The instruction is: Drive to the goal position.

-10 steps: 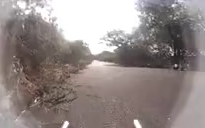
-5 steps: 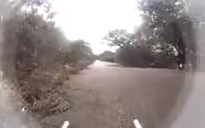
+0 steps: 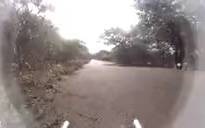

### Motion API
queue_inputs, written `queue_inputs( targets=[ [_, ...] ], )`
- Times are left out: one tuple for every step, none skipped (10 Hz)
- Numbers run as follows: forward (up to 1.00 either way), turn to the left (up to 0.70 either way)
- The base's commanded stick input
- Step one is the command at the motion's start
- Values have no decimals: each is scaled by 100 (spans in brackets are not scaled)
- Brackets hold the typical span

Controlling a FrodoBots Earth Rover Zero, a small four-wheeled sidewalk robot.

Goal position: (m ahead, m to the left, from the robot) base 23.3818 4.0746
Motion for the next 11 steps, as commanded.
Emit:
queue_inputs(
  targets=[
    [70, 0],
    [70, 0],
    [70, 0],
    [70, 0],
    [70, 0],
    [70, 0],
    [70, 0],
    [70, 0],
    [70, 0],
    [70, 0],
    [70, 0]
  ],
)
